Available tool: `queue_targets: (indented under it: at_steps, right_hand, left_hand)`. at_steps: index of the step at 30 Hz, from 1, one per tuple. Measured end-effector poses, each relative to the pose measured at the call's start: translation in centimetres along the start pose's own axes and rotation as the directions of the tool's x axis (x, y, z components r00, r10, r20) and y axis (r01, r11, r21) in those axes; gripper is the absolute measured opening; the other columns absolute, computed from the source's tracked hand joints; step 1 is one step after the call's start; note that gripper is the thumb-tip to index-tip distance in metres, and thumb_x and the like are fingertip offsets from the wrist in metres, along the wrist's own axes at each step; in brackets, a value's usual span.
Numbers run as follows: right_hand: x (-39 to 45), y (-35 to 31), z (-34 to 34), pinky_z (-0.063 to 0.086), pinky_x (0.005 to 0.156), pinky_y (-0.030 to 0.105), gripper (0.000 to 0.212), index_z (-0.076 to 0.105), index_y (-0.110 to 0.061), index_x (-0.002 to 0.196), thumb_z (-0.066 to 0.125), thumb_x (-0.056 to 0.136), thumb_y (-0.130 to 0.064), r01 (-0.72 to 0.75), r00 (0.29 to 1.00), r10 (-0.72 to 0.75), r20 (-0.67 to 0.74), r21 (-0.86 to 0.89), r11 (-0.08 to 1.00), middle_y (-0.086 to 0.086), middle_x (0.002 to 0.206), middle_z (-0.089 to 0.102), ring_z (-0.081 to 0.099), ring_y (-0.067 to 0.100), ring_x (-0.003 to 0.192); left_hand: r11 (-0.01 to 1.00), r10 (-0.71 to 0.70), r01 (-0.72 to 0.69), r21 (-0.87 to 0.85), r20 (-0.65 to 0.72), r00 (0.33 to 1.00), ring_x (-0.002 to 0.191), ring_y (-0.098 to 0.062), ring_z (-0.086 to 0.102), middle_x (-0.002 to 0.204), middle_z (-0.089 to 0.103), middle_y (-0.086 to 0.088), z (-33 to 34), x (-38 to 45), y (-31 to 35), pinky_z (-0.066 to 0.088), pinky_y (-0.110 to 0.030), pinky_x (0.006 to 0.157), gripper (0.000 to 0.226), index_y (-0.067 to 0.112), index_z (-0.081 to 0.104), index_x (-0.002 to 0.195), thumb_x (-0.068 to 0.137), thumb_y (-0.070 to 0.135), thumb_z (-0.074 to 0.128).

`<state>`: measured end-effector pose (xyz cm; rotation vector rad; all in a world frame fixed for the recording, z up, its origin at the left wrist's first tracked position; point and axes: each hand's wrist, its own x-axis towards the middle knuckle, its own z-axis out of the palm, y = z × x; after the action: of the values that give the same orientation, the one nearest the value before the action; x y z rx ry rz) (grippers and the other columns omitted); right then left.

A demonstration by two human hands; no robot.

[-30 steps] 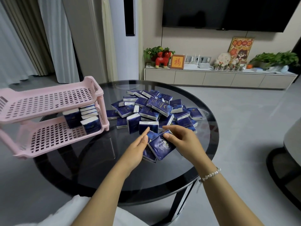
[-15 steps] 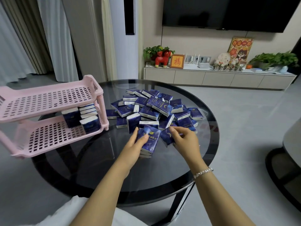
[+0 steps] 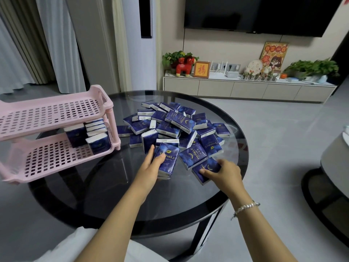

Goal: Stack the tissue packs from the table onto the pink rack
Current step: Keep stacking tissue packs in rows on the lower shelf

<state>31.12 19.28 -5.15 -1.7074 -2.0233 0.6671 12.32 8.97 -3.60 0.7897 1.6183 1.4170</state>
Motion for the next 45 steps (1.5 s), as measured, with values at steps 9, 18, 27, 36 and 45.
queue_targets:
  at_steps: [9,18,27,36,45]
  right_hand:
    - [-2.7,-1.8,-0.3,0.038,0.047,0.003,0.026,0.057,-0.015,0.094,0.076,0.077,-0.014,-0.022,0.965,-0.13,0.229,0.564,0.825,-0.005,0.077,0.059,0.053,0.003,0.062]
    - [-3.5,-6.4,0.1,0.053,0.078,0.023,0.03,0.066,-0.016,0.107,0.073,0.078,-0.01,0.08,0.896,-0.386,0.22,0.775,0.626,-0.001,0.099,0.072,0.067,0.01,0.089]
    - [-5.2,-12.2,3.8,0.055,0.072,0.022,0.026,0.071,-0.028,0.097,0.072,0.079,-0.01,0.195,0.789,-0.581,0.201,0.814,0.547,-0.004,0.082,0.074,0.068,0.008,0.074]
    - [-3.7,-12.4,5.6,0.05,0.077,0.023,0.064,0.045,-0.024,0.138,0.071,0.079,-0.025,-0.016,0.665,-0.588,0.46,0.797,0.604,-0.003,0.11,0.059,0.065,0.004,0.083]
    - [-2.3,-12.8,6.0,0.052,0.073,0.02,0.066,0.047,-0.022,0.128,0.064,0.076,0.015,-0.125,0.447,-0.645,0.62,0.757,0.641,-0.01,0.115,0.064,0.066,0.008,0.094]
  left_hand:
    - [0.998,0.06,-0.06,0.026,-0.005,0.998,0.135,-0.01,0.038,0.151,0.035,0.013,-0.7,-1.4,0.3,0.027,-0.033,0.114,0.062,0.04,0.02,0.148,0.094,0.037,0.051]
    - [0.97,0.03,-0.028,0.24,-0.002,1.0,0.144,-0.013,0.021,0.158,0.019,0.01,-5.8,-2.7,0.5,0.016,-0.044,0.119,0.068,0.055,0.01,0.143,0.089,0.054,0.051]
    - [0.989,0.032,-0.047,0.14,0.104,0.994,0.142,-0.006,0.025,0.151,0.025,0.026,-9.4,-3.7,-0.2,0.017,-0.042,0.119,0.074,0.075,0.019,0.127,0.06,0.088,0.05]
    - [0.991,0.083,-0.09,0.099,0.076,0.994,0.12,0.002,0.051,0.133,0.051,0.021,-11.2,-2.6,-0.6,0.037,-0.019,0.1,0.075,0.042,0.02,0.148,0.087,0.035,0.063]
    - [0.95,0.054,-0.125,0.284,0.246,0.968,0.136,-0.004,0.038,0.149,0.037,0.015,-13.7,-2.0,-0.6,0.03,-0.039,0.115,0.112,0.036,0.017,0.15,0.061,0.055,0.081]
